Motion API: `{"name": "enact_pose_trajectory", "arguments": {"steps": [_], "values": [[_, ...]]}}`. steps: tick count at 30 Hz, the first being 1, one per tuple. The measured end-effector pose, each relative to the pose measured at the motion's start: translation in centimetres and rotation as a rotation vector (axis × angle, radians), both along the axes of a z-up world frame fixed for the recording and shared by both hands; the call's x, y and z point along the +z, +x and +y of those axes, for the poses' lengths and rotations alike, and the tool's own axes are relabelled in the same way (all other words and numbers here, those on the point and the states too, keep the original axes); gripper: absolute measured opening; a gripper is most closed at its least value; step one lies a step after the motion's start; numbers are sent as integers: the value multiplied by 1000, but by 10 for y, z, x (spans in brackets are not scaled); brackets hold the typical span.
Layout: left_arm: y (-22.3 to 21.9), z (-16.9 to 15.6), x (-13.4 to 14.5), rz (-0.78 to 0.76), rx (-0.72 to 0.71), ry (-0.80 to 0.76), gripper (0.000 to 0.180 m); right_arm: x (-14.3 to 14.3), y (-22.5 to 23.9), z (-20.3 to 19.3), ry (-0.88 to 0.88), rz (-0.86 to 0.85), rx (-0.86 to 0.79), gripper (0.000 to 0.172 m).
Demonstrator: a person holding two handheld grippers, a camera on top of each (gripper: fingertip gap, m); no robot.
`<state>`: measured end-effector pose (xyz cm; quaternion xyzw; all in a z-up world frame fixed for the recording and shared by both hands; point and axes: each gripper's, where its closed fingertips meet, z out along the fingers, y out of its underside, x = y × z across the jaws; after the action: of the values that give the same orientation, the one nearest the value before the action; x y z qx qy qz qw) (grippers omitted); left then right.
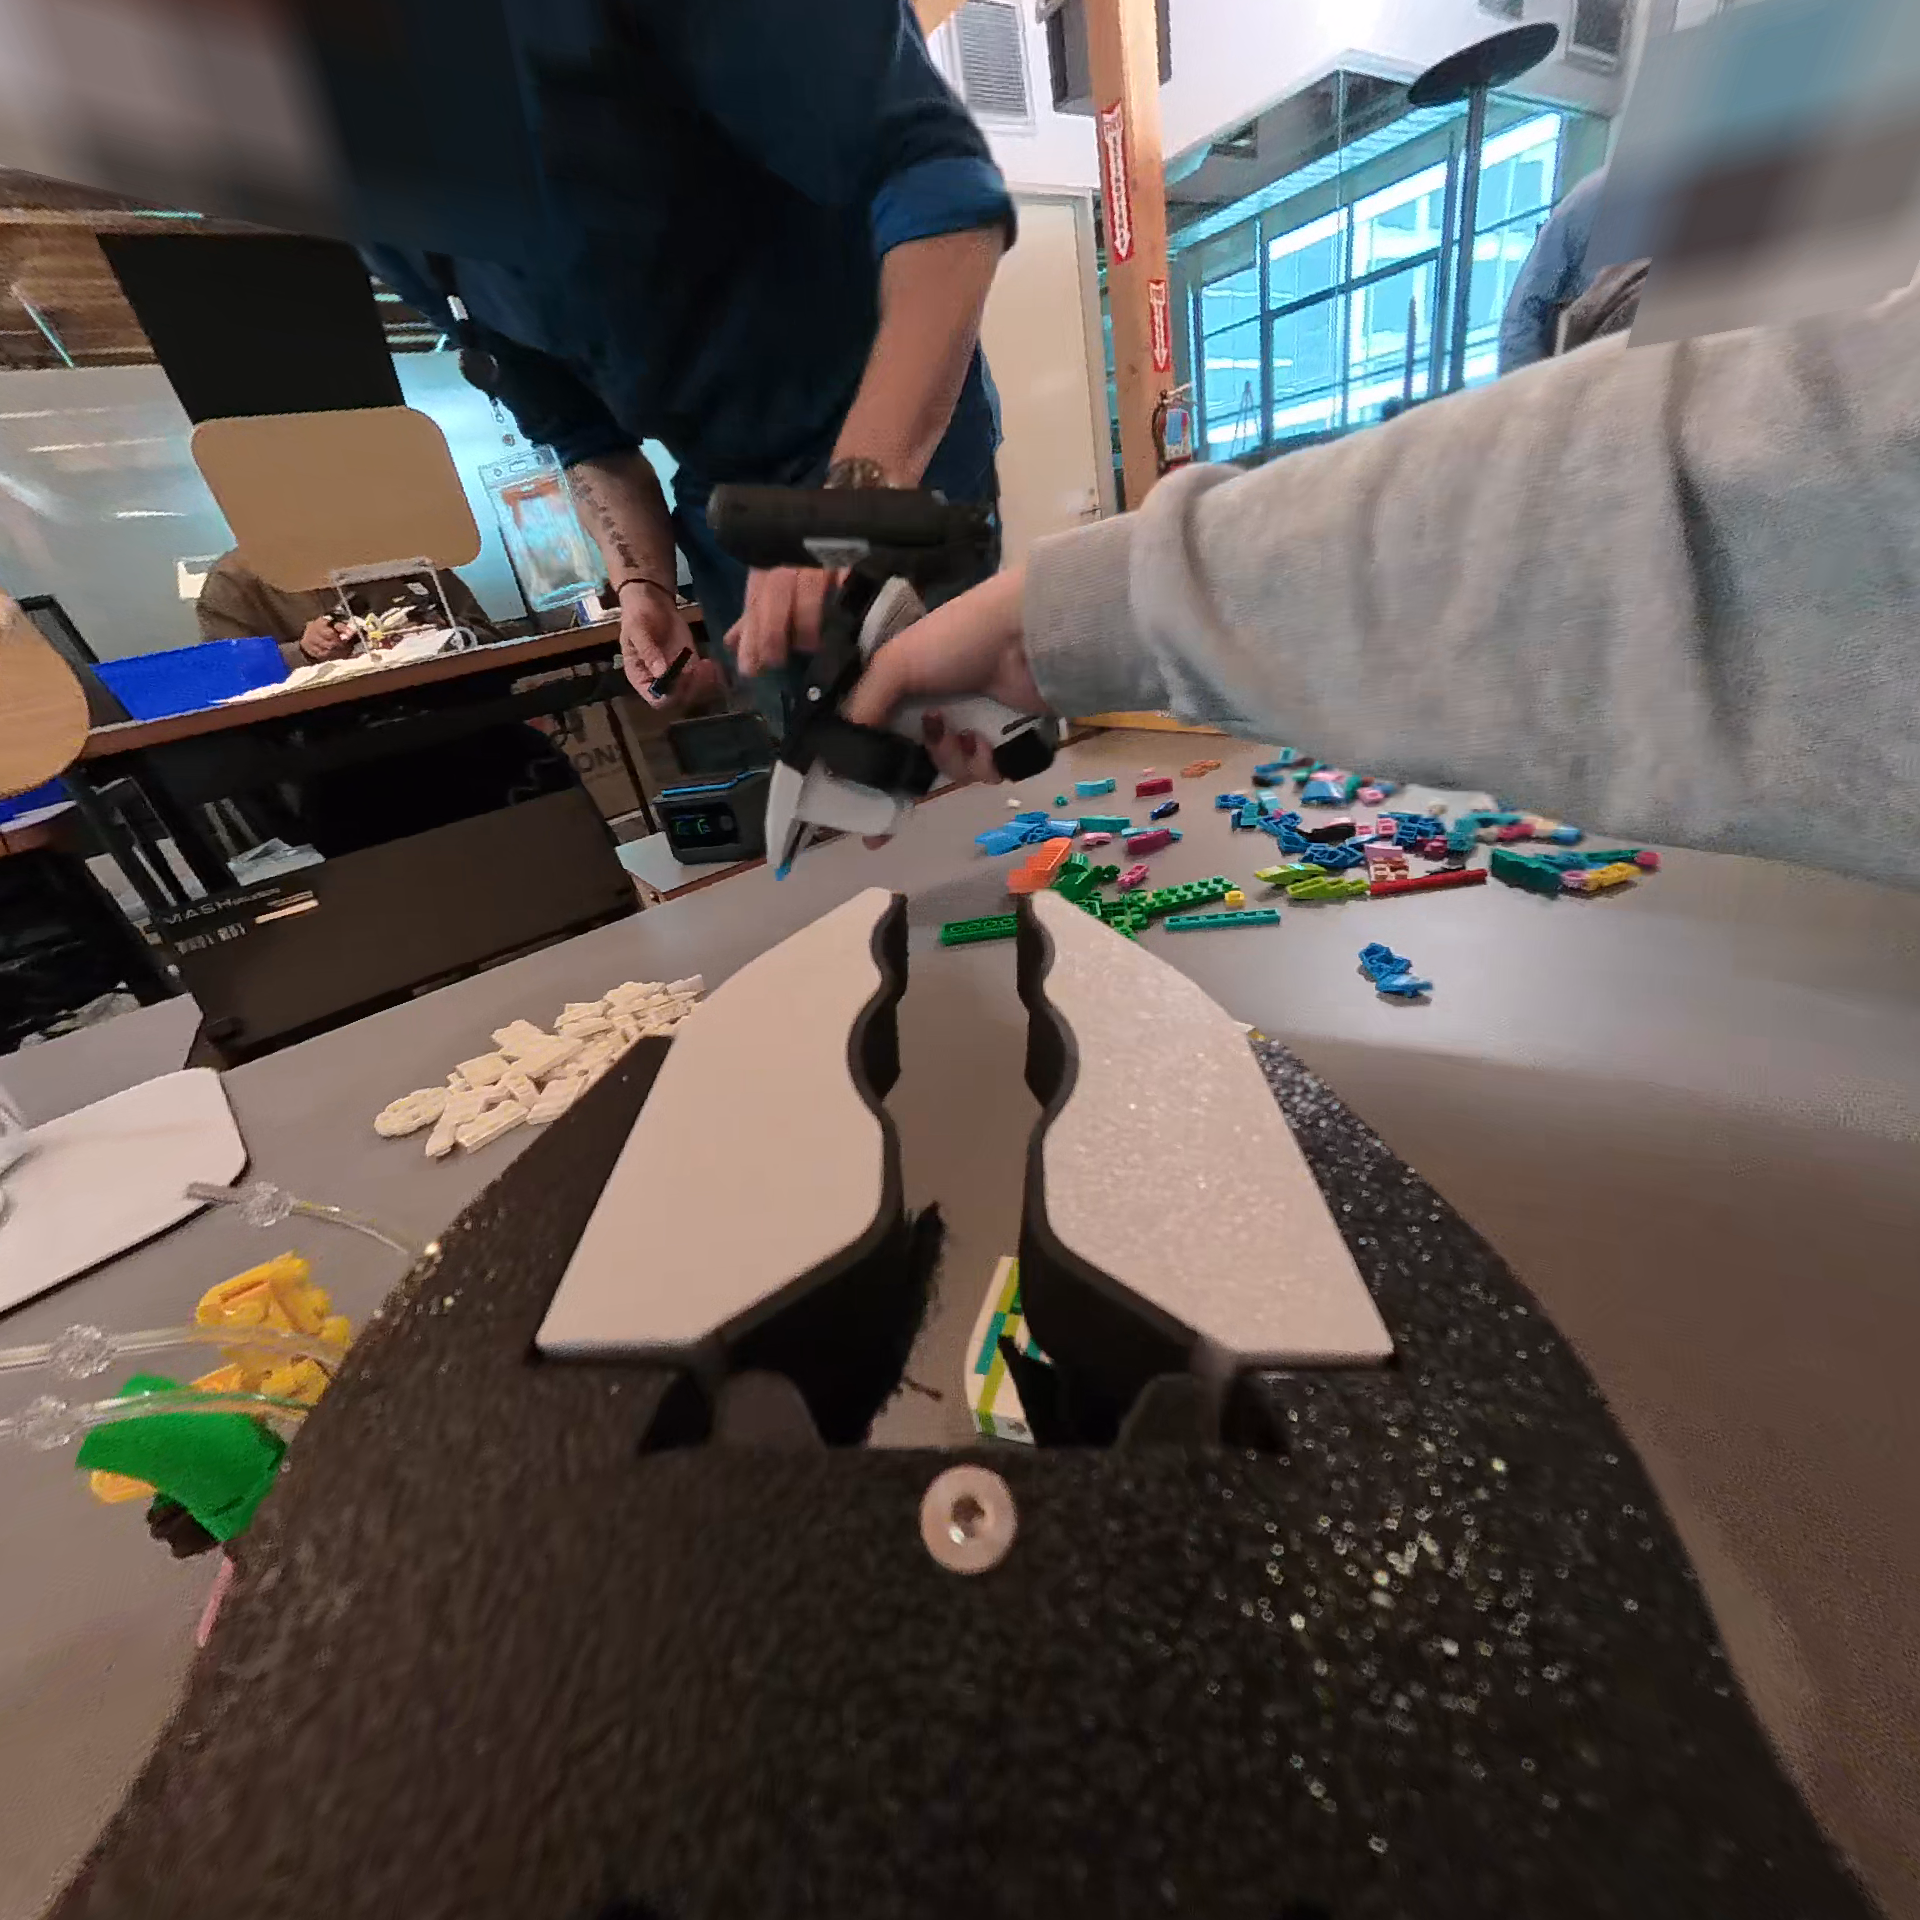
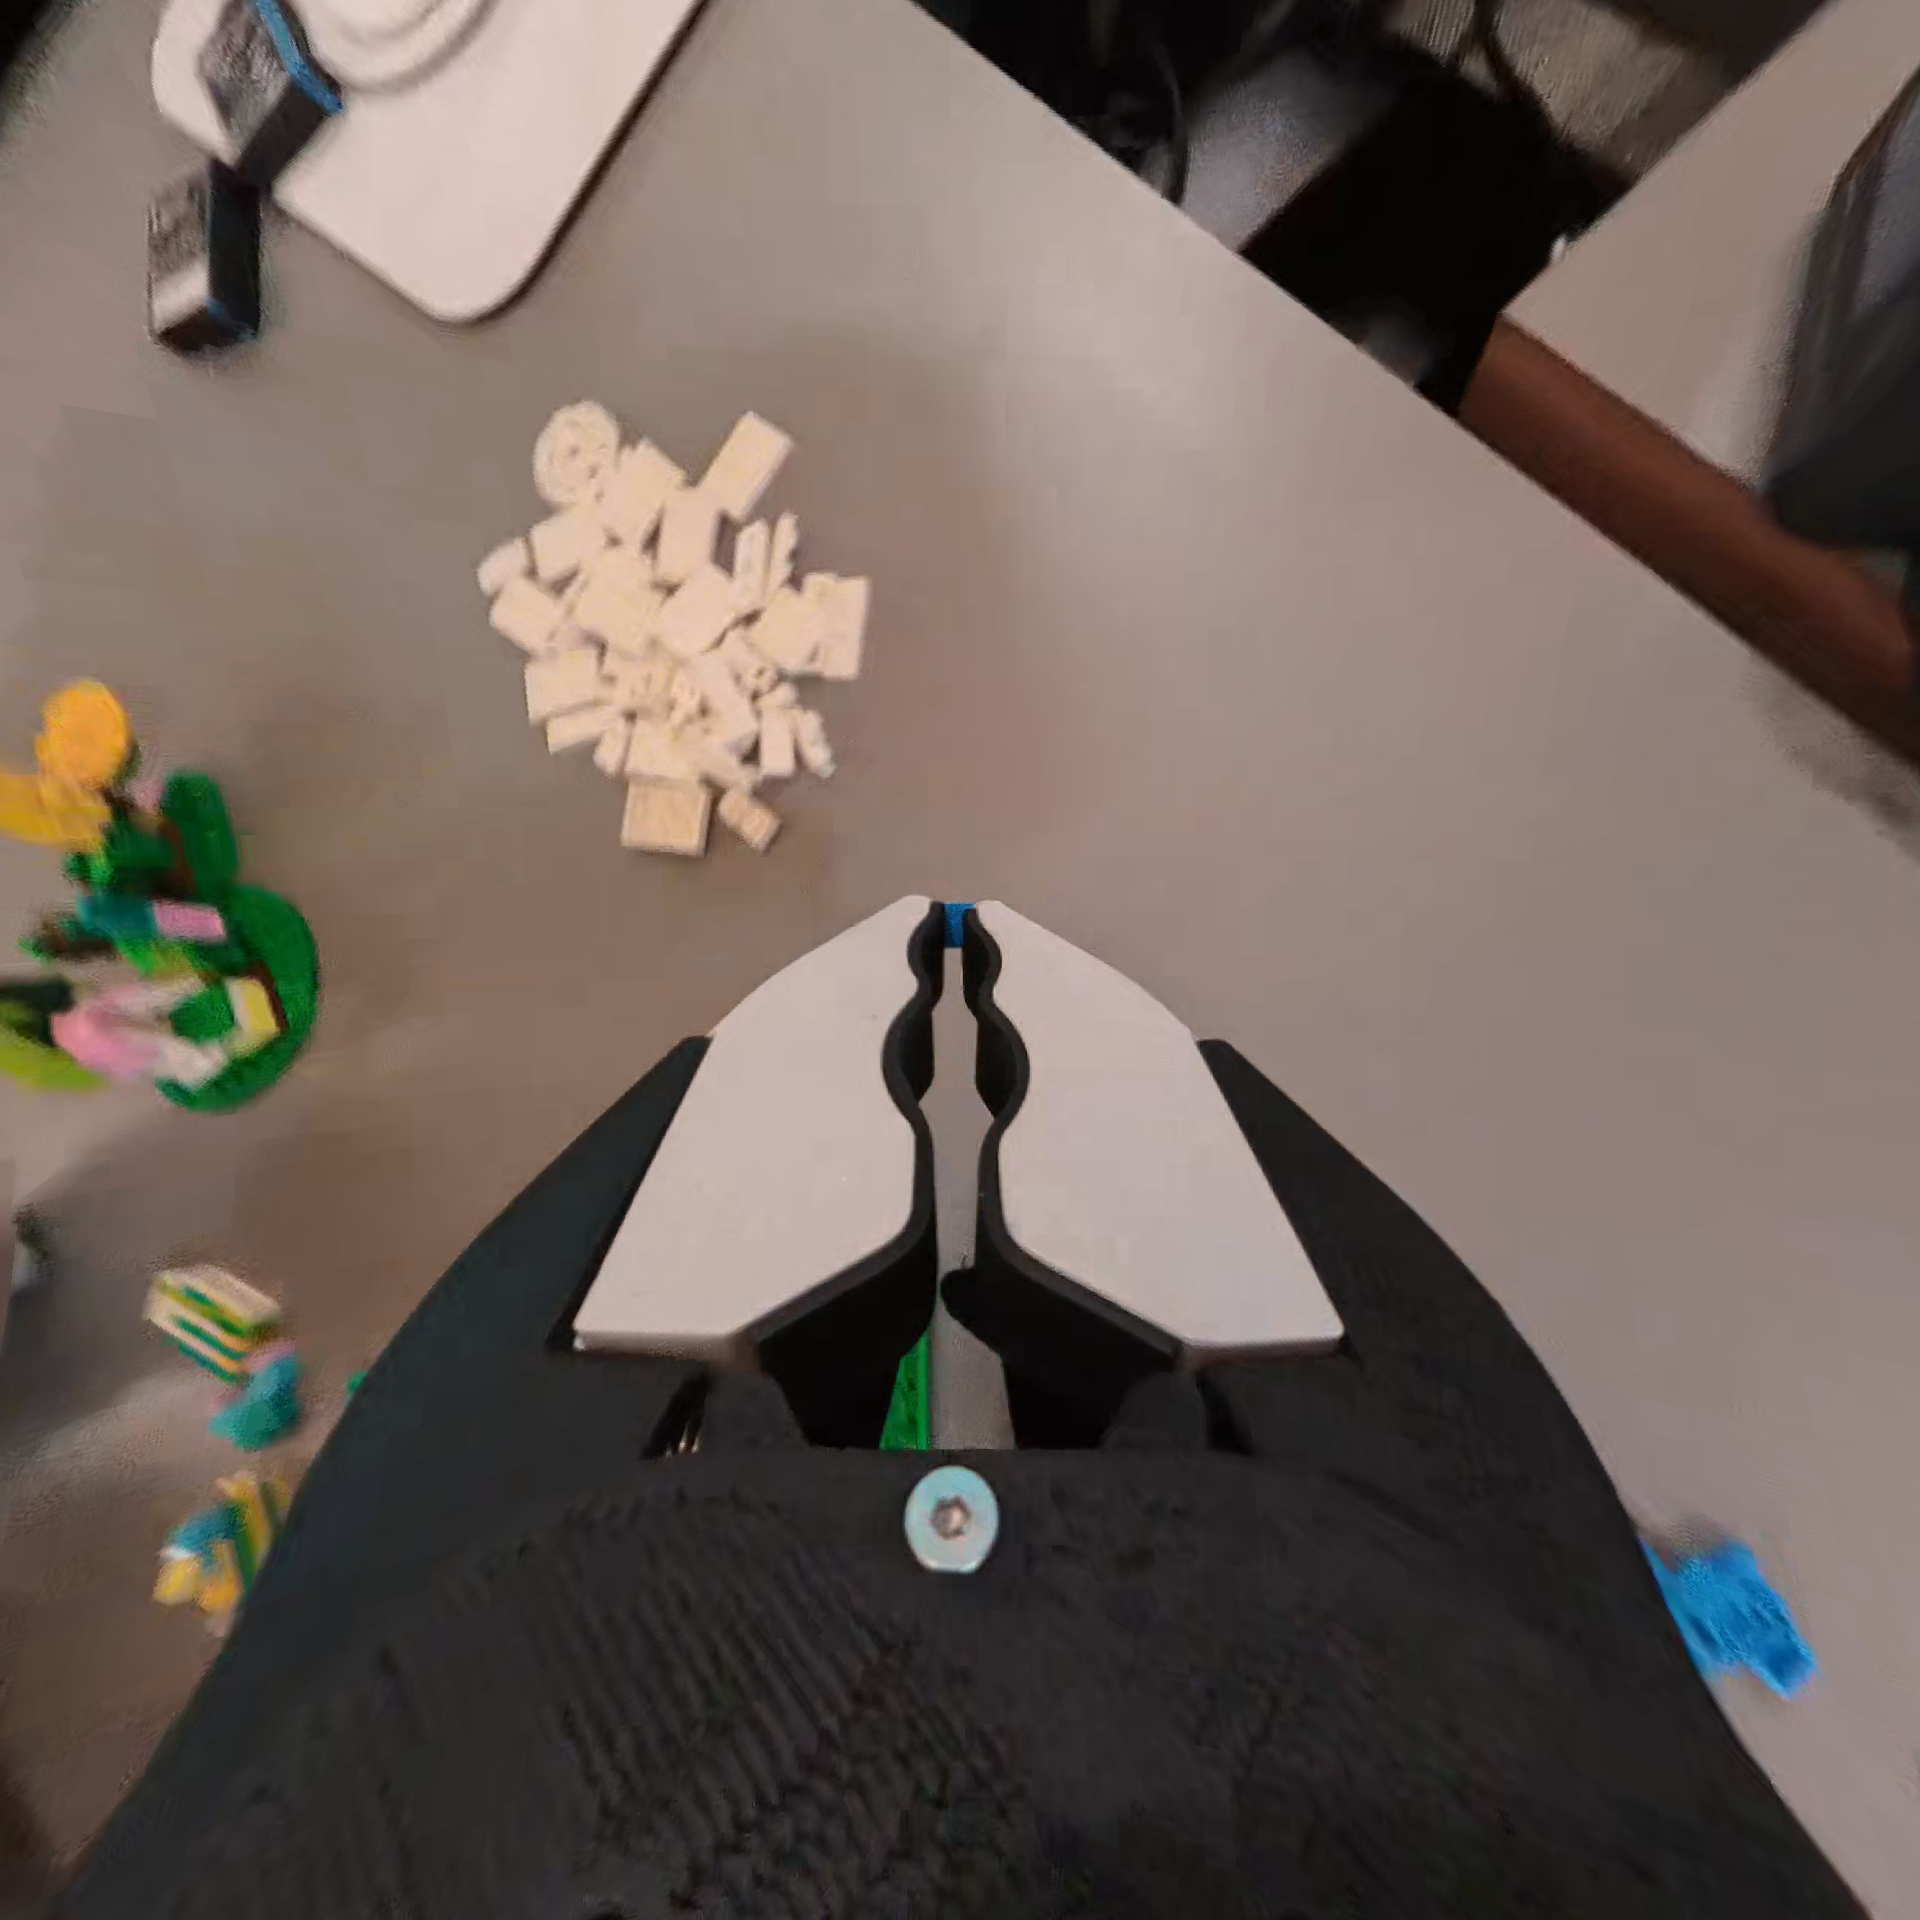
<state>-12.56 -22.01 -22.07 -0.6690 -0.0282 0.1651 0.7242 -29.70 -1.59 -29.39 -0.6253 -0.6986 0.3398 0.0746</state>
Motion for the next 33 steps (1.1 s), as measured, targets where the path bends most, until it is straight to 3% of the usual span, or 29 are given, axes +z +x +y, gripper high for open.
{"name": "enact_pose_trajectory", "arguments": {"steps": [8, 12, 18, 21, 25, 29, 33], "values": [[-6, -2, 0, -48, 12, 14, 16, -32, -41, 8, -399, -258, -188, 1], [-7, -2, 0, -82, -3, 23, 16, -34, -41, 14, -450, -276, -199, 3], [-8, -3, 1, -115, -8, 38, 16, -26, -30, 28, -306, -245, -184, 34], [-9, -3, 0, -124, -8, 40, 16, 0, -14, 23, -168, -108, -100, 41], [-12, -5, 2, -126, 10, 50, 15, 29, 63, -52, 30, 96, 252, 28], [-15, -5, 0, -134, 27, 45, 15, 6, 152, -125, 233, 127, 518, 25], [-17, -8, 1, -124, 44, 48, 14, -20, 180, -146, 306, 107, 552, 24]]}}
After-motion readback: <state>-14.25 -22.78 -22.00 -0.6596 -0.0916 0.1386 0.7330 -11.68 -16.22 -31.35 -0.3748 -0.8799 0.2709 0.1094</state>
